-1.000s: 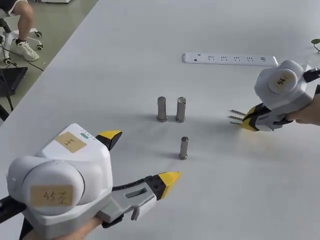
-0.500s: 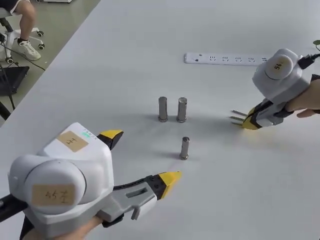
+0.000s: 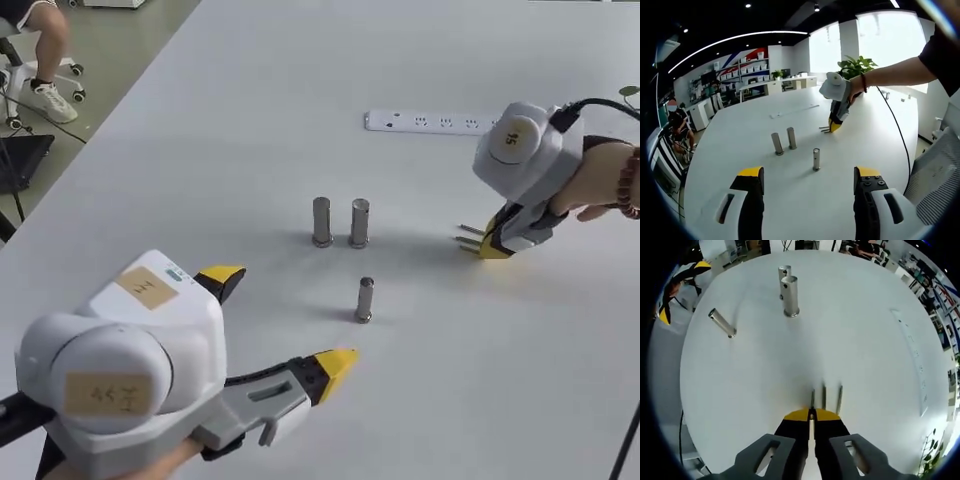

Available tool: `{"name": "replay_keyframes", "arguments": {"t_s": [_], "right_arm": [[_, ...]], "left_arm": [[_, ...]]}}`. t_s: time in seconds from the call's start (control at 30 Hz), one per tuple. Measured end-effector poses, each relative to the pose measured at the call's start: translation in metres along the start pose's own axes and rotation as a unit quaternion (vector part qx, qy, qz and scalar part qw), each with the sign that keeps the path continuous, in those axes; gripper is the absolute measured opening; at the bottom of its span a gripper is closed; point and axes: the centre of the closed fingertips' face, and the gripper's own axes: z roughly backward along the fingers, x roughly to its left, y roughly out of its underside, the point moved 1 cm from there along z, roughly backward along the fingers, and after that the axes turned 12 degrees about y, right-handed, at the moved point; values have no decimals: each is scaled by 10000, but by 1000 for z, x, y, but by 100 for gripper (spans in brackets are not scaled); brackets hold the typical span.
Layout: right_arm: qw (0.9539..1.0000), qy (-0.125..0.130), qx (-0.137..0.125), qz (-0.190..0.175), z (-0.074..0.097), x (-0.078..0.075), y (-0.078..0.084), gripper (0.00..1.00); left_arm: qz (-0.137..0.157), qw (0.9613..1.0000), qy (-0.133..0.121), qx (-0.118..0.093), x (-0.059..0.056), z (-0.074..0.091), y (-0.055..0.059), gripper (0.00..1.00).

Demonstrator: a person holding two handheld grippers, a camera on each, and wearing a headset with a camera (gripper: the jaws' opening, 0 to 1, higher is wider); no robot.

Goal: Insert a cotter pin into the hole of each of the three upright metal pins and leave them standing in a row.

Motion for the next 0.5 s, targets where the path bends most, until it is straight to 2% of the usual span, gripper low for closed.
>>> {"name": "replay_keyframes", "arguments": {"t_s": [0.1, 0.2, 0.5], "right_arm": [[9999, -25, -10, 96, -2, -3, 1, 0], [10000, -26, -42, -36, -2, -4, 2, 0], [9992, 53, -334, -224, -1, -2, 2, 0]], "left_arm": [[-5, 10000, -3, 0, 0, 0, 0, 72], [57, 9999, 23, -117, 1, 0, -3, 70], [29, 10000, 66, -38, 1, -4, -4, 67]]}}
